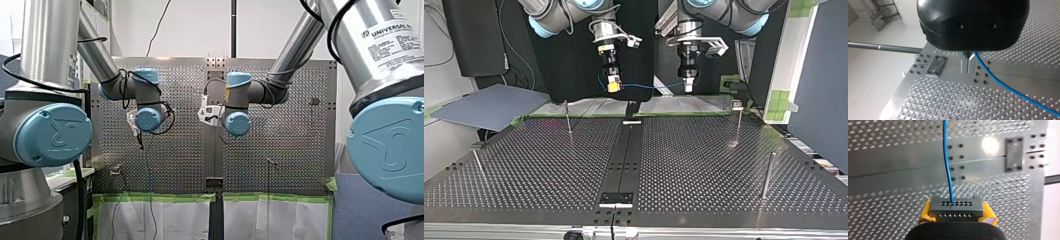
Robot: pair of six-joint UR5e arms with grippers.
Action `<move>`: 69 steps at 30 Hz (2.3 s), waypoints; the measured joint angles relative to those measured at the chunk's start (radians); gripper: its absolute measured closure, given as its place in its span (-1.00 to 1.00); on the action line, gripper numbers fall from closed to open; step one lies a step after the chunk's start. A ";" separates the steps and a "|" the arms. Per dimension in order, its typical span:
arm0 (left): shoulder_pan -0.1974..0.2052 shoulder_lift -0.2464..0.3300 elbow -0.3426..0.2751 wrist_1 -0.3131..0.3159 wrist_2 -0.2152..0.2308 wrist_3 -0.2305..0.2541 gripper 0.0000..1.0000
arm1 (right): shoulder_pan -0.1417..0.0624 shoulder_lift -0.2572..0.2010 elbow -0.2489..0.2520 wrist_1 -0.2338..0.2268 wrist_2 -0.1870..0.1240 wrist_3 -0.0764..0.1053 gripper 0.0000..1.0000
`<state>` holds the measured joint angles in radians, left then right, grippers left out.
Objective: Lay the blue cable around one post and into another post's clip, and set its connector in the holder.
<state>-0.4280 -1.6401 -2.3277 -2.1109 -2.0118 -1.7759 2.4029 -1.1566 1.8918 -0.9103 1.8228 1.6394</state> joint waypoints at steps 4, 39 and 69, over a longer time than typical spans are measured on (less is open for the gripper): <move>0.019 0.002 0.024 -0.027 -0.008 -0.005 1.00 | -0.007 -0.007 -0.024 0.012 -0.021 -0.001 1.00; 0.336 0.209 0.134 -0.261 0.069 -0.136 1.00 | -0.014 -0.007 -0.315 0.251 -0.218 -0.010 1.00; 0.441 0.271 0.340 -0.412 0.087 -0.185 1.00 | -0.014 -0.004 -0.507 0.325 -0.292 -0.005 1.00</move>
<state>0.0129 -1.3689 -1.9872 -2.5225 -1.9243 -1.9608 2.3892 -1.1608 1.3846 -0.5855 1.5310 1.6343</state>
